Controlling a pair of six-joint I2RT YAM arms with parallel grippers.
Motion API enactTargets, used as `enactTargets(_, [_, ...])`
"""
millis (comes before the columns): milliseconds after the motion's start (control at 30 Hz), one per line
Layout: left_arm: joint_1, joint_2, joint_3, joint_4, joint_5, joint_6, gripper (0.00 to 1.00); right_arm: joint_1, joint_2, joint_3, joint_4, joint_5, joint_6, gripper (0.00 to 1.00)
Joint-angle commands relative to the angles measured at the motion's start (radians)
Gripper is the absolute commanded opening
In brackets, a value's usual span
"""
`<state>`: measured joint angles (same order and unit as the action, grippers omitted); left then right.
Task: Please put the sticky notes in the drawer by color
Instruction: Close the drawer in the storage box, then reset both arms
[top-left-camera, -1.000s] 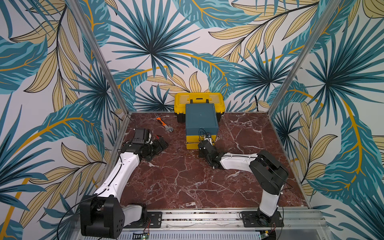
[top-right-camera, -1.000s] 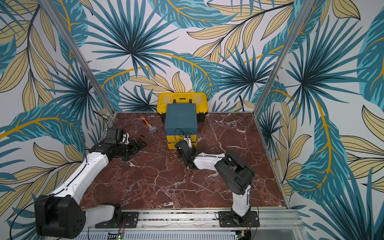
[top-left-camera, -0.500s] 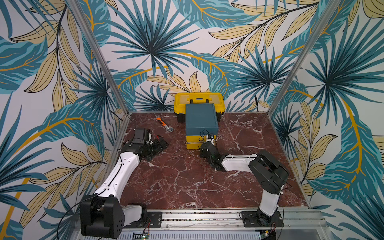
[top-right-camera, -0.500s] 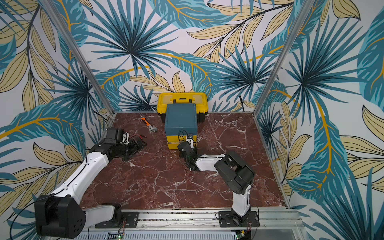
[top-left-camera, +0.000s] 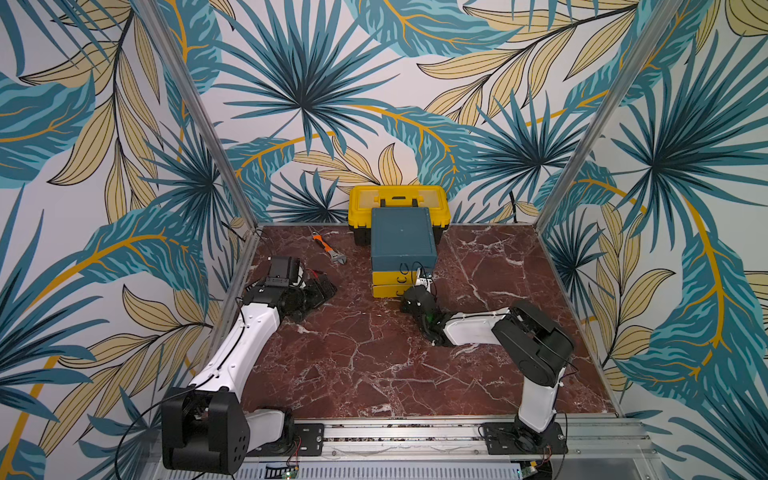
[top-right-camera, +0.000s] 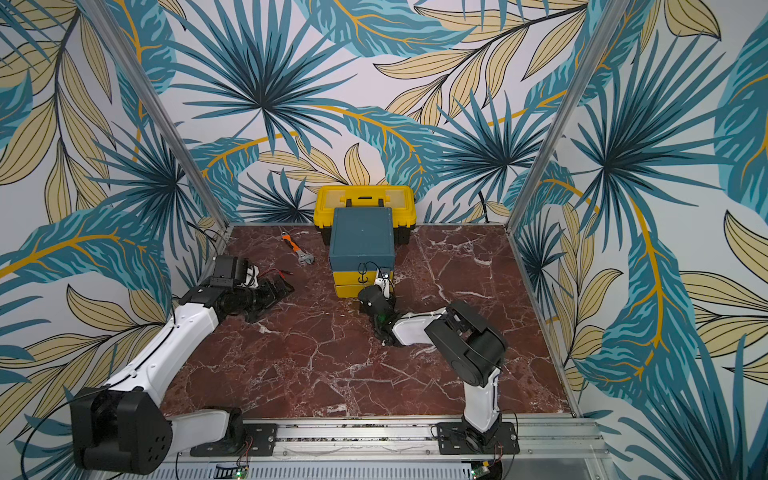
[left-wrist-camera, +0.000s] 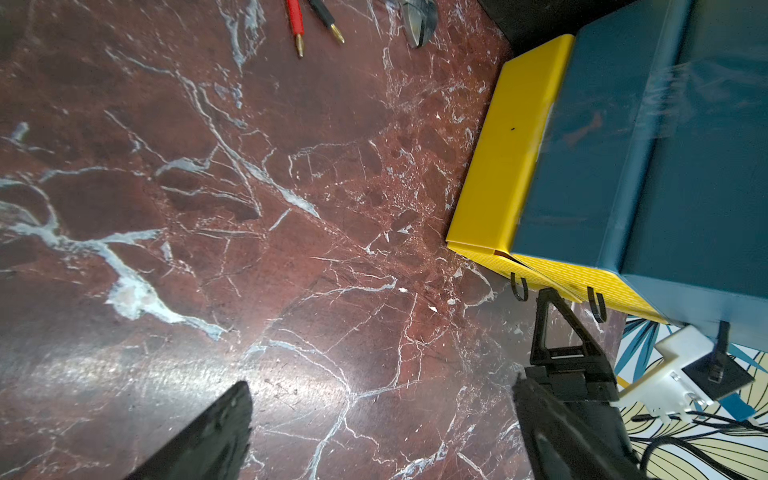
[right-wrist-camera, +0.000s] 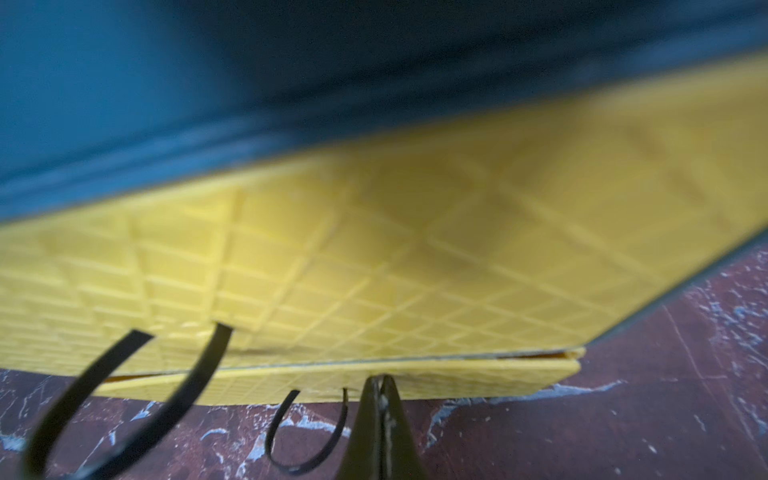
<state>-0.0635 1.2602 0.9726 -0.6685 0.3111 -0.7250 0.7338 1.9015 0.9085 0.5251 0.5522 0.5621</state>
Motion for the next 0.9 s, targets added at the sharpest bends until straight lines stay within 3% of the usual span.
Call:
enactTargets(0, [0.003,0.005,-0.011,0.021,-0.008,0.013,1.00,-0.003,0.021,-0.003,0.037,0.025,0.009,0.01])
enactTargets(467, [0.001,-0.012,-0.002,0.003,0.016,0.021,1.00,0.025,-0.199,-0.082,-0.067,-0.038,0.008,0.02])
enactTargets(767, [0.001,0.019,0.058,-0.022,0.022,0.113,1.00,0.050,-0.411,-0.051,-0.376,-0.091,-0.034,0.05])
enactTargets(867, [0.001,0.016,0.071,-0.014,-0.028,0.130,1.00,0.050,-0.503,0.012,-0.566,-0.053,-0.081,0.13])
